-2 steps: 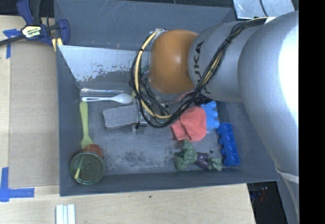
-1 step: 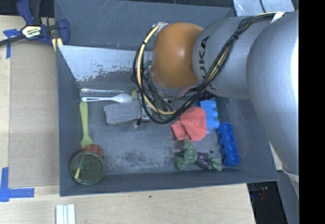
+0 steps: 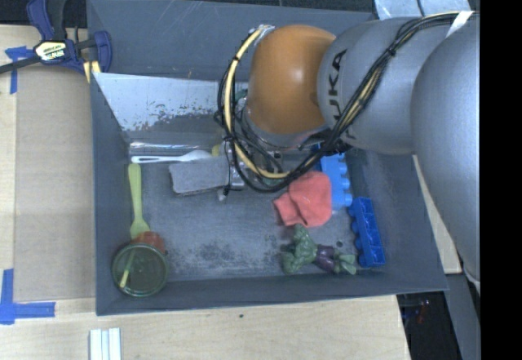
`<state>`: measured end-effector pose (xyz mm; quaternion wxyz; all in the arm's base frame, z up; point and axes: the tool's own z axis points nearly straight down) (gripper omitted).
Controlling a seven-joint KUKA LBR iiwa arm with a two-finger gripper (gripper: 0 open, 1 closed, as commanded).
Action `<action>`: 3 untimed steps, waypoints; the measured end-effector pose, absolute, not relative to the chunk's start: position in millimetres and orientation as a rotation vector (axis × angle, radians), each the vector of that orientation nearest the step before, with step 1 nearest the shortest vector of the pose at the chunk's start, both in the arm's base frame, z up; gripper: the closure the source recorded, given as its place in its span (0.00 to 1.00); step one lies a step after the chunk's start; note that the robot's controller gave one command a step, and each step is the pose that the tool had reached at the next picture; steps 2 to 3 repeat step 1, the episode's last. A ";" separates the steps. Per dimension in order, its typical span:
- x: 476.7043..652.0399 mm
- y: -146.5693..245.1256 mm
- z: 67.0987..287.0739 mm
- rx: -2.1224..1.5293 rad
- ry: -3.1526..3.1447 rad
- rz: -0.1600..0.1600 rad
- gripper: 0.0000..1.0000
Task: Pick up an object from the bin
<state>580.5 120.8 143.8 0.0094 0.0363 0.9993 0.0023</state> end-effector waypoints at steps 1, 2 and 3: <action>580.6 120.3 176.1 0.114 3.121 0.007 1.00; 580.6 120.3 176.1 0.114 3.121 0.007 1.00; 580.6 120.3 176.1 0.114 3.121 0.007 1.00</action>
Offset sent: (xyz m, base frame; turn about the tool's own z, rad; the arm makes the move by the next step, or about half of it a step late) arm -0.0001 -0.0002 0.0924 0.0002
